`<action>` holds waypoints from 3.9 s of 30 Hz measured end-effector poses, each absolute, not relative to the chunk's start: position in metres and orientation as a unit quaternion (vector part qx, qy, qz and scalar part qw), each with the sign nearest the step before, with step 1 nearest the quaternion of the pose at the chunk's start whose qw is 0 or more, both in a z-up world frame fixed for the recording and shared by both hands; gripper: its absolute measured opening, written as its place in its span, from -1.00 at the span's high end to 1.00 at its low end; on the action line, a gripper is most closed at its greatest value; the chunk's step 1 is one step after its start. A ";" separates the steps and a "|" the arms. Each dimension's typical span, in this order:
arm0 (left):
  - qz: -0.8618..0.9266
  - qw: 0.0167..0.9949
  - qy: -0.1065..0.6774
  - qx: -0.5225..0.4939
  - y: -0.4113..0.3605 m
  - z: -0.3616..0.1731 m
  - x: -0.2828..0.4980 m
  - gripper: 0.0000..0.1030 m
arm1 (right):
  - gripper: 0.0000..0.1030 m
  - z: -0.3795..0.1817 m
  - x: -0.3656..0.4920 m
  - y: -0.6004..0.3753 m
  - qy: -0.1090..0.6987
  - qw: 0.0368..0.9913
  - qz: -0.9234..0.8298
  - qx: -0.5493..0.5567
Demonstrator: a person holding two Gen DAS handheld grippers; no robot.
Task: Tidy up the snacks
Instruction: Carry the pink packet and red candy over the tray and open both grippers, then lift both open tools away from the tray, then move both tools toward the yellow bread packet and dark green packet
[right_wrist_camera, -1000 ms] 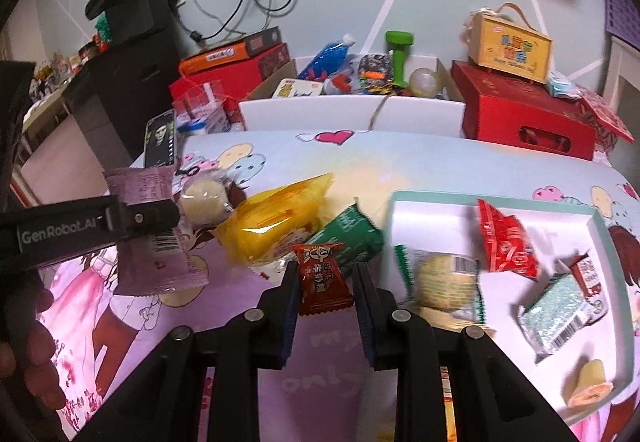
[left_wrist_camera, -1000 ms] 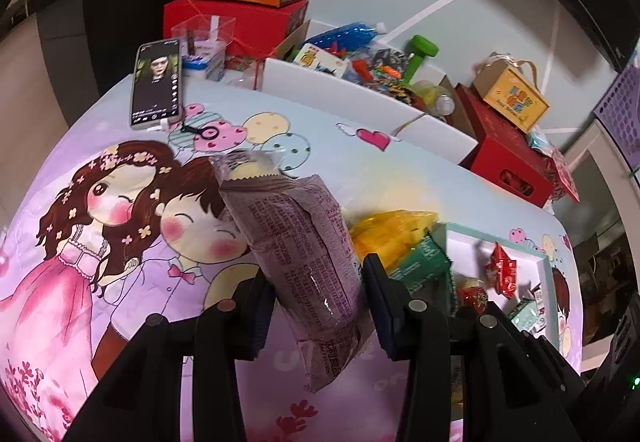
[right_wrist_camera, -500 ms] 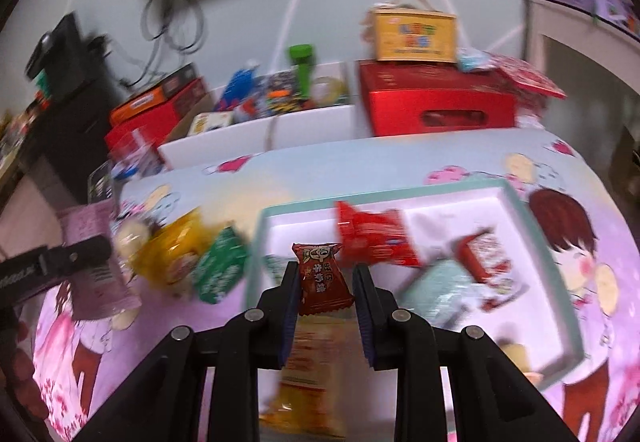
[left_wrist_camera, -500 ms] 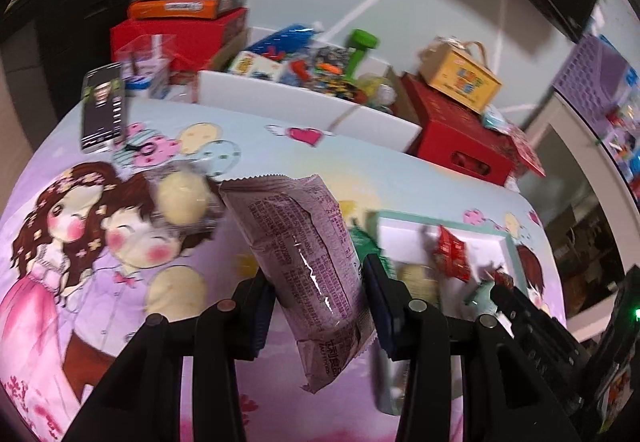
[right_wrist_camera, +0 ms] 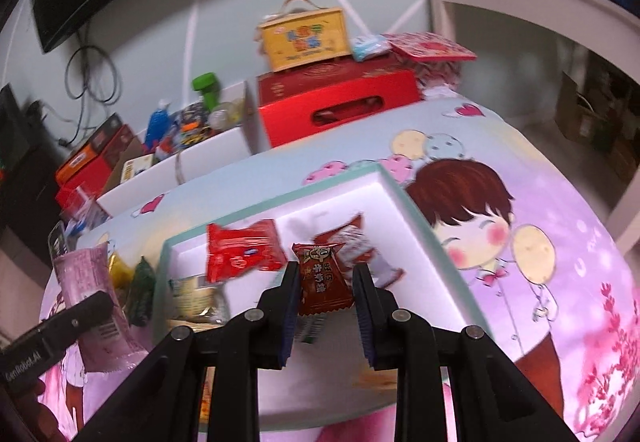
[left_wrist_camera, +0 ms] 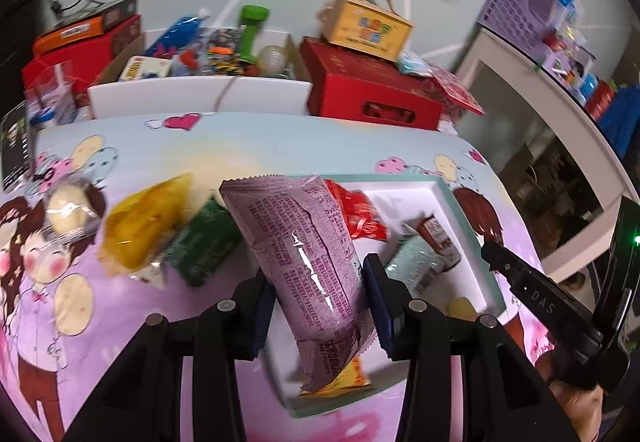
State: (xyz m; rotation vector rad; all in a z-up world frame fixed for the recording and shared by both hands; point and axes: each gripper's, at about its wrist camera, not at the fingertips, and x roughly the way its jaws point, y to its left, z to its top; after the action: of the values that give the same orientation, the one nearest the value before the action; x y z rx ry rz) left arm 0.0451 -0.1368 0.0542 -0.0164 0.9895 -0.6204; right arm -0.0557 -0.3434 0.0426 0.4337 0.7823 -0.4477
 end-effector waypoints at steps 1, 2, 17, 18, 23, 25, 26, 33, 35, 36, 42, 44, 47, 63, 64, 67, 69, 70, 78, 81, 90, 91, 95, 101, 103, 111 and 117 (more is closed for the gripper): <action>-0.296 0.833 0.467 -0.003 -0.141 0.053 0.044 0.14 | 0.45 0.042 -0.058 -0.347 0.375 0.876 -0.218 0.212; -0.299 0.832 0.467 0.002 -0.146 0.052 0.043 0.14 | 0.45 0.041 -0.060 -0.350 0.375 0.874 -0.221 0.216; -0.335 0.817 0.470 0.022 -0.196 0.032 0.050 0.13 | 0.45 0.011 -0.048 -0.356 0.431 0.845 -0.223 0.226; -0.336 0.815 0.471 0.026 -0.199 0.030 0.050 0.13 | 0.45 0.009 -0.047 -0.356 0.434 0.844 -0.222 0.226; -0.338 0.808 0.482 0.034 -0.204 0.022 0.049 0.13 | 0.45 0.003 -0.044 -0.355 0.446 0.836 -0.224 0.228; -0.338 0.807 0.482 0.034 -0.204 0.021 0.048 0.13 | 0.45 0.001 -0.044 -0.355 0.451 0.834 -0.224 0.228; -0.338 0.808 0.482 0.033 -0.203 0.022 0.048 0.13 | 0.45 0.001 -0.044 -0.355 0.452 0.833 -0.224 0.228; -0.338 0.806 0.485 0.029 -0.200 0.025 0.048 0.13 | 0.44 -0.001 -0.040 -0.352 0.460 0.830 -0.224 0.222; -0.336 0.806 0.487 0.027 -0.199 0.026 0.049 0.12 | 0.44 -0.001 -0.040 -0.352 0.460 0.830 -0.226 0.221; -0.334 0.806 0.489 0.026 -0.198 0.027 0.050 0.12 | 0.44 -0.001 -0.040 -0.352 0.460 0.830 -0.226 0.221; -0.310 0.811 0.496 0.026 -0.189 0.029 0.054 -0.19 | 0.41 -0.002 -0.039 -0.353 0.464 0.824 -0.238 0.220; -0.295 0.815 0.498 0.025 -0.185 0.029 0.056 -0.45 | -0.32 -0.004 -0.039 -0.355 0.468 0.819 -0.245 0.222; -0.281 0.820 0.498 0.025 -0.181 0.029 0.059 -0.54 | -0.59 -0.002 -0.040 -0.355 0.463 0.822 -0.251 0.220; -0.246 0.839 0.484 0.026 -0.170 0.029 0.065 -0.88 | -1.00 0.000 -0.041 -0.356 0.452 0.828 -0.256 0.211; -0.247 0.840 0.483 0.024 -0.169 0.029 0.065 -0.88 | -1.00 0.001 -0.042 -0.355 0.450 0.829 -0.258 0.209; -0.249 0.842 0.478 0.017 -0.167 0.031 0.066 -0.88 | -1.00 0.003 -0.042 -0.356 0.444 0.831 -0.261 0.208; -0.250 0.842 0.478 0.012 -0.167 0.031 0.066 -0.88 | -1.00 0.005 -0.043 -0.356 0.436 0.835 -0.263 0.209; -0.252 0.841 0.479 0.010 -0.167 0.031 0.066 -0.88 | -1.00 0.006 -0.043 -0.356 0.432 0.836 -0.265 0.210; -0.266 0.834 0.483 -0.002 -0.168 0.032 0.065 -0.88 | -1.00 0.007 -0.044 -0.359 0.425 0.837 -0.274 0.208; -0.267 0.832 0.487 0.002 -0.168 0.034 0.064 -0.88 | -1.00 0.008 -0.044 -0.359 0.426 0.838 -0.268 0.212; -0.257 0.840 0.478 0.005 -0.154 0.049 0.063 -0.88 | -1.00 0.019 -0.042 -0.351 0.416 0.847 -0.260 0.203; -0.254 0.841 0.477 0.004 -0.152 0.050 0.064 -0.88 | -1.00 0.020 -0.042 -0.350 0.414 0.849 -0.259 0.202; -0.236 0.846 0.478 -0.006 -0.138 0.052 0.069 -0.88 | -1.00 0.025 -0.036 -0.340 0.409 0.856 -0.245 0.199; -0.196 0.854 0.482 -0.030 -0.106 0.051 0.078 -0.88 | -1.00 0.027 -0.021 -0.312 0.413 0.869 -0.204 0.182; -0.174 0.858 0.481 -0.040 -0.089 0.050 0.081 -0.88 | -1.00 0.027 -0.016 -0.304 0.415 0.871 -0.193 0.179; -0.088 0.857 0.497 -0.100 -0.015 0.035 0.093 -0.88 | -1.00 0.027 0.002 -0.255 0.422 0.884 -0.135 0.151; -0.048 0.860 0.495 -0.117 0.020 0.032 0.093 -0.88 | -1.00 0.022 0.014 -0.223 0.429 0.884 -0.083 0.164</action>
State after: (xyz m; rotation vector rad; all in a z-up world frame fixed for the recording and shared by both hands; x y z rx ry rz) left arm 0.0928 0.0203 0.0323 -0.2450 1.0382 -0.0999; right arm 0.0143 -0.2228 0.0216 0.3421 0.8922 -0.1730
